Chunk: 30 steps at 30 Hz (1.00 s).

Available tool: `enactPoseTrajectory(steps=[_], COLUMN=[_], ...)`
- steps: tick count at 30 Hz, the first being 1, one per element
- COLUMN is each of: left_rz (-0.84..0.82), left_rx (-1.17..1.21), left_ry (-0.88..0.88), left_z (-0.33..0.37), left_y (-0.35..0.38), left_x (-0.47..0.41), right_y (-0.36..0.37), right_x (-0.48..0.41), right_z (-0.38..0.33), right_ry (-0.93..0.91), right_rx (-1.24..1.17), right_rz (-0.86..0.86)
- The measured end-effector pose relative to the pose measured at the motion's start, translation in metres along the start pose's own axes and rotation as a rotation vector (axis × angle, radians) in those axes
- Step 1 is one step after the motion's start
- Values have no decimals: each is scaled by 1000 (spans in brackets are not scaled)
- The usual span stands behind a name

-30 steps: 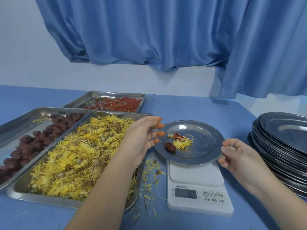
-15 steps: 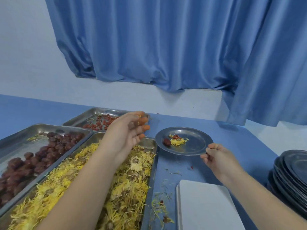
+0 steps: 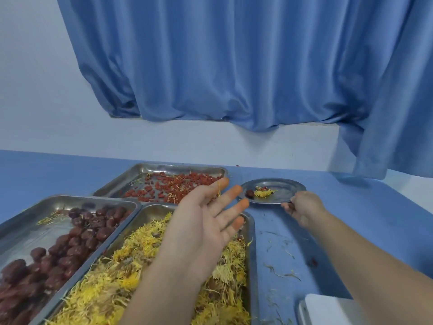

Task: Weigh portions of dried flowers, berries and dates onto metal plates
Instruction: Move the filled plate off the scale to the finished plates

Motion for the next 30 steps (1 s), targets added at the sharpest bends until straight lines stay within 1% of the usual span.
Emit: enactPoseTrajectory(steps=[5,9,12,17,21,23,26,30], left_rz=[79,120,156,187,189,185,172,129], left_rx=[71,113,131,136,135,139,123,93], left_ry=[49,76,81,60,47,59,65,69], left_z=[5,7,6,-2,-6,-6,-6,-8], left_y=[-8,-13,-15,-14,-14,-14,-14,-11], left_x=[-1,-1,-2,-8,-10,-12,-14,-10], right_y=[21,43,67,118,150,154,144,122], right_x=[-27,-42,-53,-57,-47,-46,-45,-19], right_z=[3,3,5,1,-3,-6,-8,-12], right_ry=[55,65,78,67,85,78,70,90], right_rx=[35,61,58,62,193,258,282,308], right_rz=[9,11,-24,-169,-334,-375,-356,-352])
Point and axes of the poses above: each hand's wrist, its own x-axis away from the middle knuckle, its own y-axis out of the palm, z = x × y, the point moved 9 cm from there along -x, towards the middle knuckle, and after that the axes turned 4 degrees about y, right-handed, at the moved point
